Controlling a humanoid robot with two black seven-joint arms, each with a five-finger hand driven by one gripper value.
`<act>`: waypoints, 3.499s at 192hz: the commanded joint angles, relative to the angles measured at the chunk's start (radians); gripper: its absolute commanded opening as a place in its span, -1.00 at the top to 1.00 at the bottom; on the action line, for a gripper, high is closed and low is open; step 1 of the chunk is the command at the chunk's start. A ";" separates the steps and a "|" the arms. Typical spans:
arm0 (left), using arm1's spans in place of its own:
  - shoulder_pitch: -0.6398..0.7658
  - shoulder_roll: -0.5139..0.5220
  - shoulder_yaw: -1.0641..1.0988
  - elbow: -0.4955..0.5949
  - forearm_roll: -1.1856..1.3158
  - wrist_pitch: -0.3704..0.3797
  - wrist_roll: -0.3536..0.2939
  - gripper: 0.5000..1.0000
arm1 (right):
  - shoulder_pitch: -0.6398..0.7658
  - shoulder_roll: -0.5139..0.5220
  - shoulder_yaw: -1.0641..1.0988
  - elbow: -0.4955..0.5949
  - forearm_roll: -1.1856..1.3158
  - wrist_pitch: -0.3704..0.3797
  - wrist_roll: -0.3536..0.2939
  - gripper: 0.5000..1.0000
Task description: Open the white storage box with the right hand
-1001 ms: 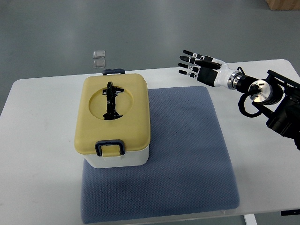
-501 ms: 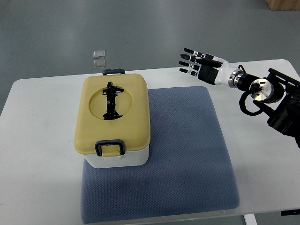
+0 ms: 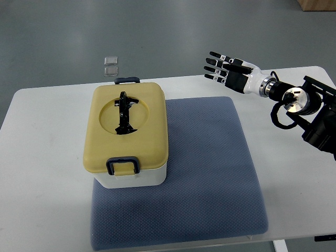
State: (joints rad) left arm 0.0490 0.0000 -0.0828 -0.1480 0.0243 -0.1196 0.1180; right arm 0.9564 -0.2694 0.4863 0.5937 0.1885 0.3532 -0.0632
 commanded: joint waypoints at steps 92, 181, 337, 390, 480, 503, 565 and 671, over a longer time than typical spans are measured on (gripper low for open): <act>0.000 0.000 0.000 -0.001 -0.001 0.000 0.000 -1.00 | 0.062 -0.005 0.011 -0.002 -0.326 0.000 0.141 -0.72; 0.000 0.000 0.000 0.001 0.000 0.000 0.000 -1.00 | 0.214 -0.011 0.011 0.094 -1.052 -0.003 0.384 -0.63; 0.000 0.000 0.000 0.001 0.000 0.000 0.000 -1.00 | 0.608 0.062 -0.356 0.387 -1.808 0.004 0.651 -0.62; 0.000 0.000 0.000 0.001 0.000 0.000 0.000 -1.00 | 0.660 0.145 -0.465 0.371 -1.876 -0.054 0.643 -0.62; 0.000 0.000 0.000 0.001 0.000 0.000 0.000 -1.00 | 0.625 0.183 -0.472 0.333 -1.877 -0.117 0.638 -0.47; 0.000 0.000 0.000 0.001 -0.001 0.000 0.000 -1.00 | 0.616 0.183 -0.472 0.324 -1.877 -0.120 0.637 -0.39; 0.000 0.000 0.000 0.001 0.000 0.000 0.000 -1.00 | 0.605 0.183 -0.471 0.321 -1.877 -0.122 0.637 0.27; 0.000 0.000 0.000 0.001 0.000 0.000 0.000 -1.00 | 0.585 0.183 -0.465 0.321 -1.873 -0.138 0.645 1.00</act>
State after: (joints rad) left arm 0.0491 0.0000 -0.0828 -0.1473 0.0238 -0.1196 0.1181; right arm 1.5403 -0.0828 0.0167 0.9142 -1.6871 0.2156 0.5765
